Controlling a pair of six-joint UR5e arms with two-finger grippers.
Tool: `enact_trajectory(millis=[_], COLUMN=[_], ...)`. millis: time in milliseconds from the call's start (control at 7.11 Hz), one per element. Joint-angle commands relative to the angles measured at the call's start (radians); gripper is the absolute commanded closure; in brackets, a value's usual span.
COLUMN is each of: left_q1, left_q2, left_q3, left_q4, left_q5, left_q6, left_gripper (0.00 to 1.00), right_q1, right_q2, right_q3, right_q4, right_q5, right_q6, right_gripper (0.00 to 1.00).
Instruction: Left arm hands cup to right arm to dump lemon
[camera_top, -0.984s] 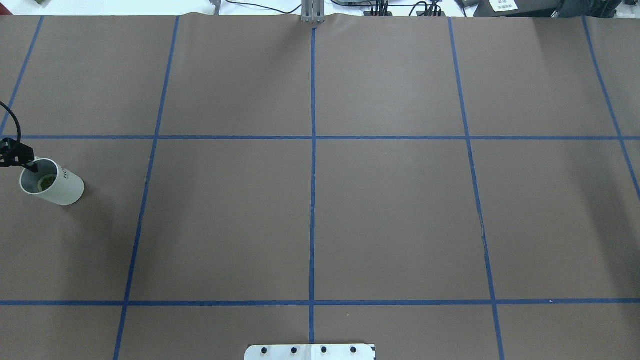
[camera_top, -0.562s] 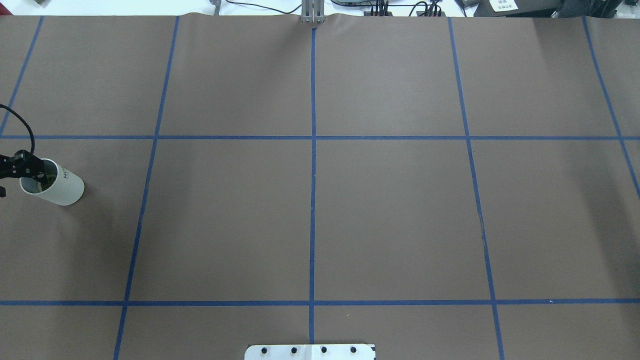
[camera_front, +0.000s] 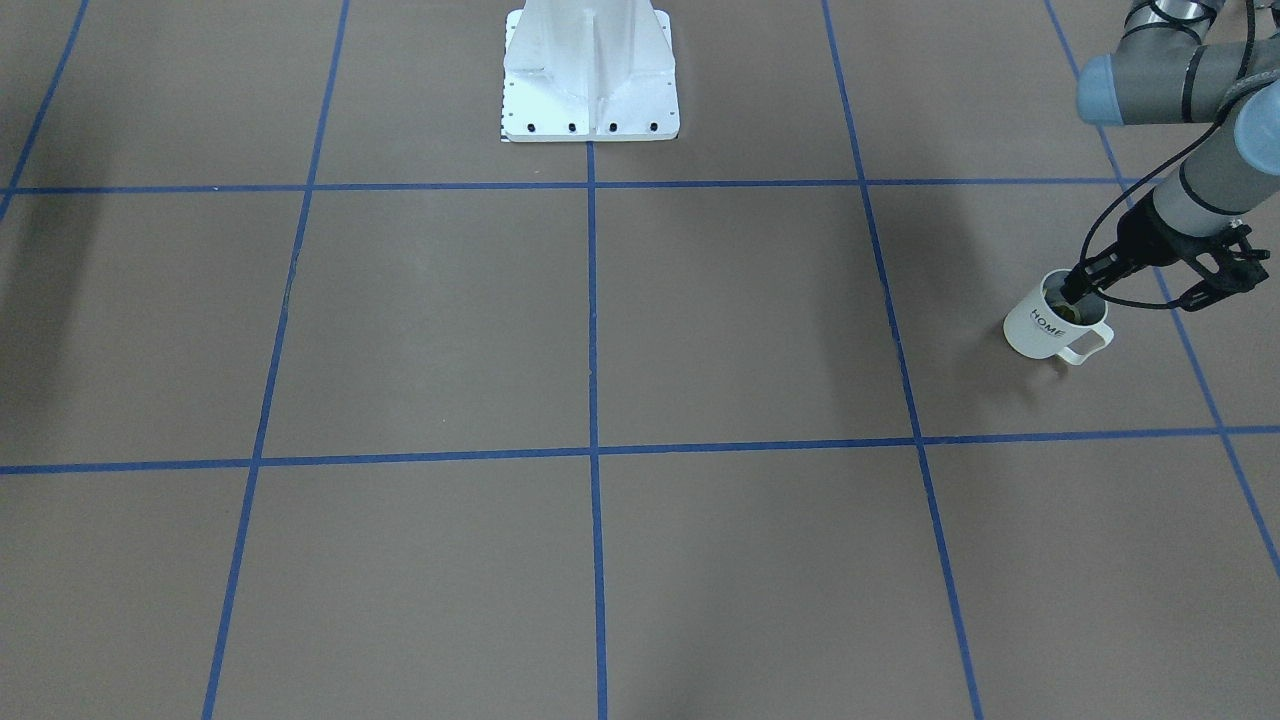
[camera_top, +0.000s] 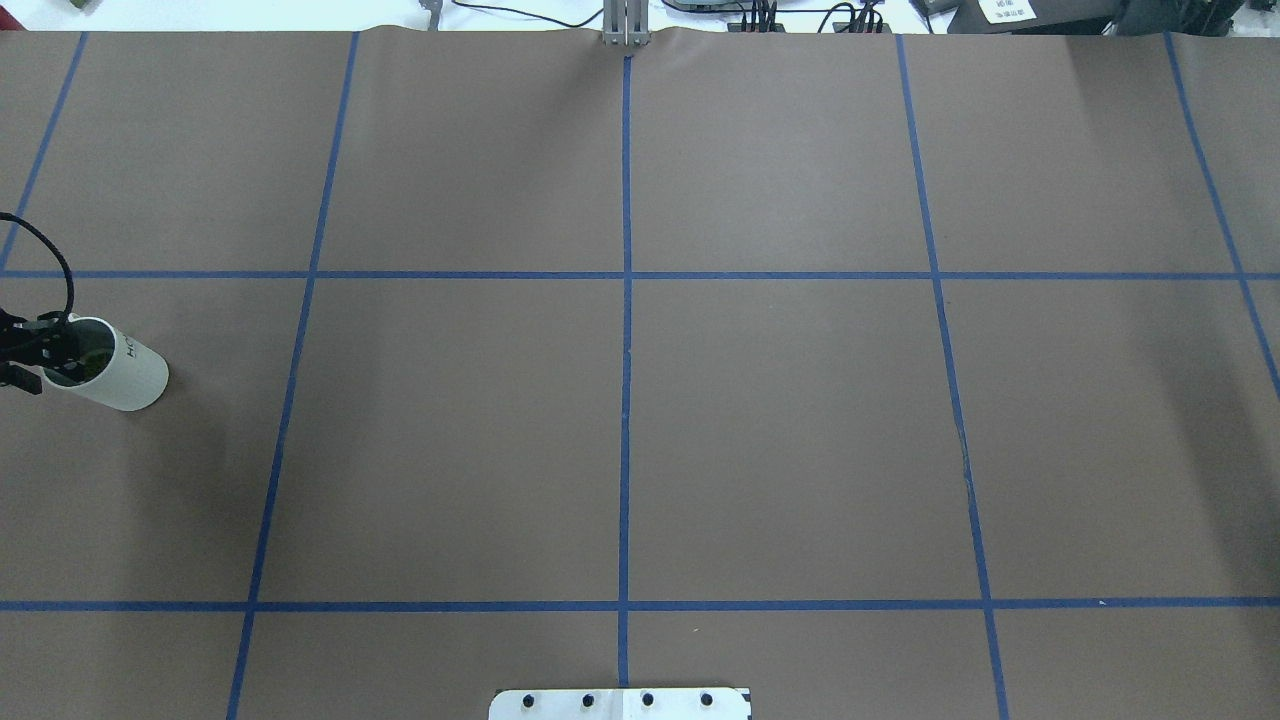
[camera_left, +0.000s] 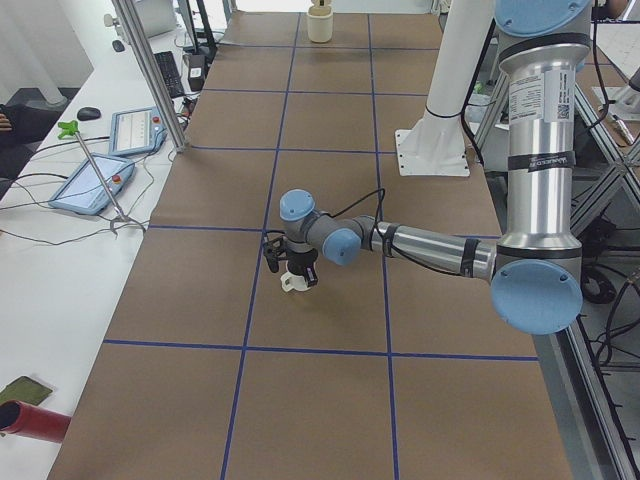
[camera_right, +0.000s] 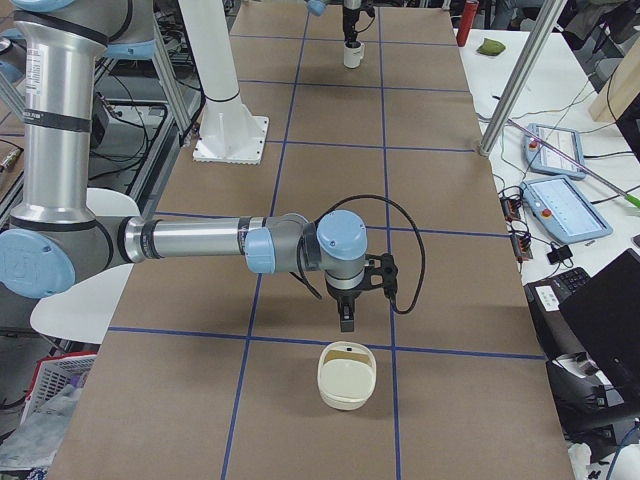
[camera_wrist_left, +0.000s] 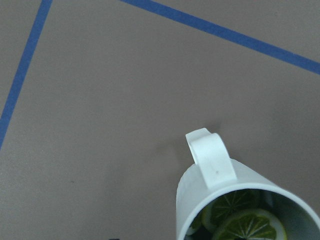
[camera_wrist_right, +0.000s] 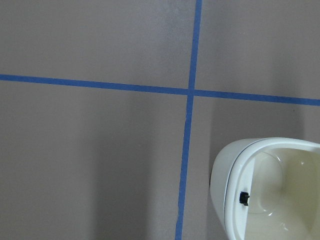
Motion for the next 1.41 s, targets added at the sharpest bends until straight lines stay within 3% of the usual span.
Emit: enact_trajectory(millis=[0, 281, 422, 703, 1265], left_q1=[-0.001, -0.105, -0.147, -0.152, -0.153], left_q2=[-0.012, -0.030, -0.064, -0.212, -0.591], left_q3=[-0.011, -0.018, -0.049, -0.141, -0.120], left_q4=[0.012, 0.026, 0.099, 0.391, 0.841], left_q5=[-0.013, -0.184, -0.216, -0.206, -0.178], left_q6=[-0.001, -0.001, -0.001, 0.000, -0.004], left_gripper=[1.00, 1.00, 1.00, 1.00, 1.00], right_q1=[0.000, 0.000, 0.000, -0.003, -0.024], right_q2=[0.000, 0.000, 0.005, -0.002, 0.049], right_q3=[0.000, 0.000, 0.002, 0.026, 0.028], right_q4=[-0.001, -0.002, 0.001, 0.004, 0.016], right_q5=[0.006, 0.004, 0.006, 0.007, 0.153], right_q6=[0.002, 0.002, 0.002, 0.002, 0.097], right_gripper=[0.00, 0.00, 0.00, 0.00, 0.00])
